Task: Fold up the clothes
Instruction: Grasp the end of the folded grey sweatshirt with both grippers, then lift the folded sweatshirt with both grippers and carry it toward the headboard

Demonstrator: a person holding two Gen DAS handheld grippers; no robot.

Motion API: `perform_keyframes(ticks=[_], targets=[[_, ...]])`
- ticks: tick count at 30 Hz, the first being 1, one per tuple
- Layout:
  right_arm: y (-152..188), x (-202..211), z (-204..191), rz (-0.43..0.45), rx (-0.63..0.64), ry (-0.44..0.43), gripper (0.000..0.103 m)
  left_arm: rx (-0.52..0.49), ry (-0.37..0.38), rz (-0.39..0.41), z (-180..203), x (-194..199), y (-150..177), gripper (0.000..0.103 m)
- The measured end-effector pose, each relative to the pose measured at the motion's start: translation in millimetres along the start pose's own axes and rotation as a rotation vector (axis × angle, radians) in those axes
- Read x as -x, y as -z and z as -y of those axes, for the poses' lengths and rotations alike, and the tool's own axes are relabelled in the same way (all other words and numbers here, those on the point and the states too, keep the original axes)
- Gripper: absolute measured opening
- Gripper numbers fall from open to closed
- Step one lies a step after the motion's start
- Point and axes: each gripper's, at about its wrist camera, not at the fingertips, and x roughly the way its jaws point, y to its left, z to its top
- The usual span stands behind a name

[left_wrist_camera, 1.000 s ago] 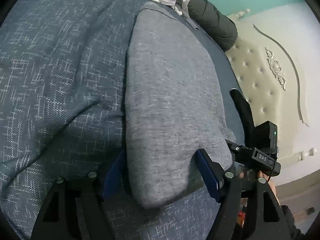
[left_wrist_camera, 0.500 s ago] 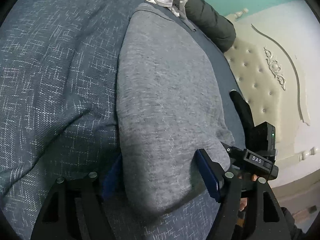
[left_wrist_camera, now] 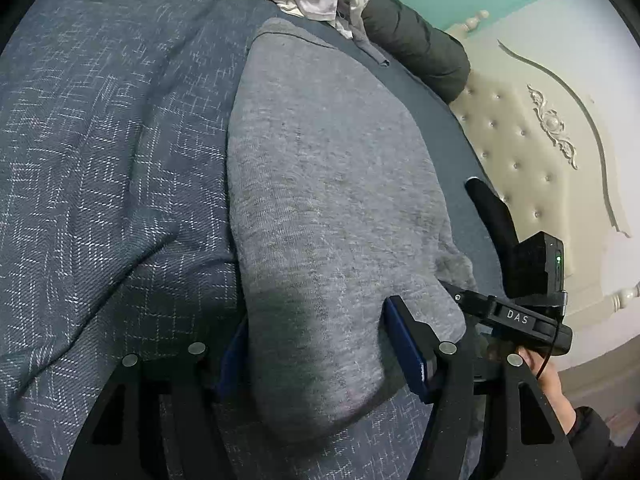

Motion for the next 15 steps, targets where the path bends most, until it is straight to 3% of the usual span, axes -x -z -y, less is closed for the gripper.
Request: perform_keyframes(ticks=[6,8,15], targets=[[7,17,-12,0.061,0.058,0.011,0.029,-0.051,-0.025,0.029,9,8,-3,0.063],[9,31,-16,0.088,0.092,0.003,0.028,-0.089,-0.043,0.052,18,15,-2,0.057],[-3,70,-33,0.161,0.141,-0.013,0.026,-0.207,-0.078,0.128,68,36,-2,0.052]])
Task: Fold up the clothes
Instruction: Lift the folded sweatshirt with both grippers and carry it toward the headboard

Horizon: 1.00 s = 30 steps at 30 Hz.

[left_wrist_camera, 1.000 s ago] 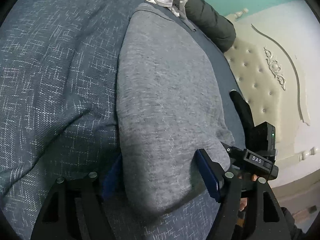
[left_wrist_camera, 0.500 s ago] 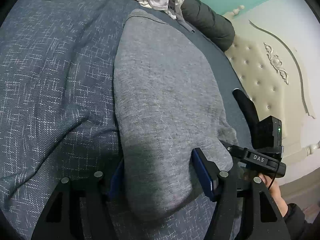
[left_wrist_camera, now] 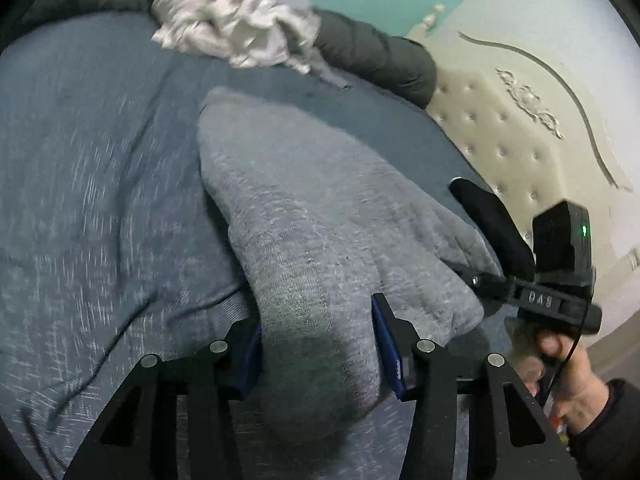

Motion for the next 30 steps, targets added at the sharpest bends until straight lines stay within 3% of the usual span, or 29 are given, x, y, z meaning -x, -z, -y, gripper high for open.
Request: perform_keyframes(ticks=[7,13,30], targets=[[-25,31,-24,0.057,0.033,-0.015,0.026,-0.055,0.004,0.041,48,19,-23,0.052],[-48,81,-21,0.121,0.053,-0.003,0.026,-0.134,0.012,0.074,113,22,-57,0.052],[-117,219,80,0.246,0.067,0.115,0.026,-0.275,0.115,0.099,289,-53,-145,0.052]])
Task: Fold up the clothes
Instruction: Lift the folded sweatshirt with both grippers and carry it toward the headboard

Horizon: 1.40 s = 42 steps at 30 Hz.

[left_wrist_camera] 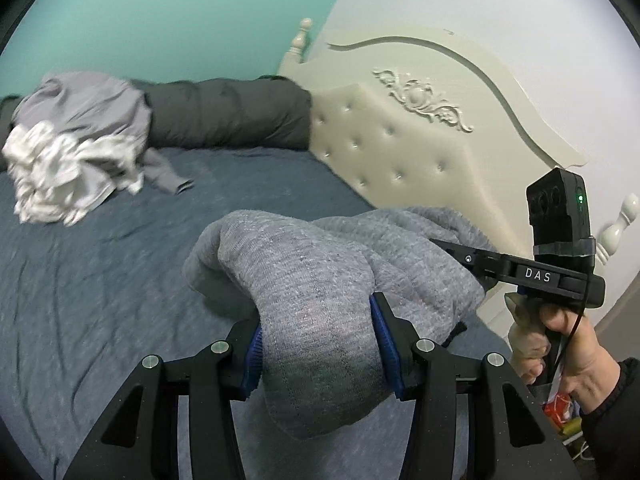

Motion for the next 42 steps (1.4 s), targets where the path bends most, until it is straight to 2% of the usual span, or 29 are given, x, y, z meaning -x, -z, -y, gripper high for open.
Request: perform_keyframes(ticks=[7,13,18,22,24,28,33,36,38,42], targets=[[-42,23,43,0.087,0.044,0.060,0.026,-0.033,0.010,0.051,45,-57,-45,0.052],[-50,31,92,0.116,0.076,0.136,0.026,-0.046,0.017,0.085,82,-113,-56,0.052],[-13,28,135,0.085,0.052,0.193,0.026,-0.014,0.049,0.052,102,-168,-25,0.052],[44,14,161,-0.009,-0.021,0.243,0.026,0.030,0.082,-0.064,112,-220,28,0.052],[68,15,170,-0.028,-0.063,0.245,0.026,0.045,0.091,-0.123,120,-238,53,0.052],[97,28,175,-0.043,-0.121,0.228,0.026,0.058,0.122,-0.175,132,-246,79,0.052],[105,43,172,-0.061,-0.138,0.205,0.026,0.095,0.155,-0.195,139,-238,87,0.052],[109,44,178,-0.094,-0.179,0.187,0.026,0.116,0.162,-0.209,138,-233,92,0.052],[116,41,189,-0.129,-0.251,0.182,0.026,0.138,0.169,-0.231,134,-235,95,0.052],[130,38,201,-0.150,-0.320,0.186,0.030,0.226,0.211,-0.270,115,-235,102,0.052]])
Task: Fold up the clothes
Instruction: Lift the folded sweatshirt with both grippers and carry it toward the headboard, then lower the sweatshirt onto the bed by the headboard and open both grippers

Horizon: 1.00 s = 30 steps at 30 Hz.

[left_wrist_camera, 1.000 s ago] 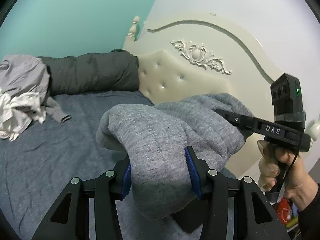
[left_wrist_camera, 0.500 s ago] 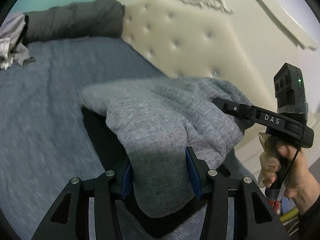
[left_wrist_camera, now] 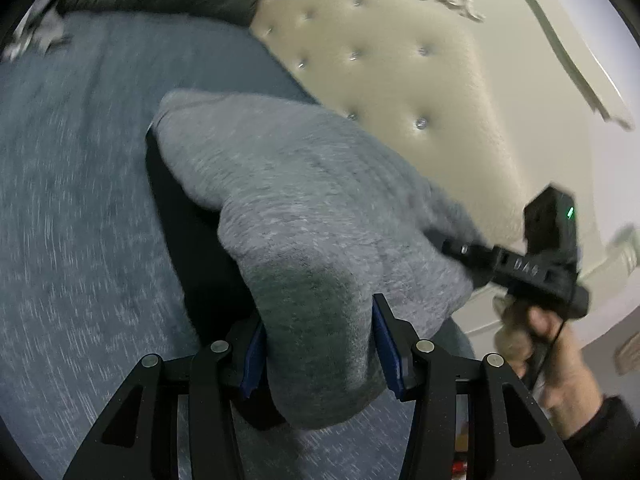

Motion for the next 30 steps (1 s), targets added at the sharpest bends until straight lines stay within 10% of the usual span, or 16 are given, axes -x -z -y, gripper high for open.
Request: perform_keyframes(ticks=[13,15,18,30], targets=[[1,60,-34,0.243,0.210,0.198,0.046,-0.131,-0.104,0.082,18,40,-24,0.055],[0,57,-45,0.242,0.260,0.183,0.022,-0.183,-0.116,0.089,30,36,-27,0.055],[3,41,-49,0.192,0.292,0.184,0.013,-0.250,-0.143,0.086,46,26,-28,0.055],[39,-9,13,0.159,0.116,0.183,0.000,-0.299,-0.224,0.000,25,-23,-1,0.055]])
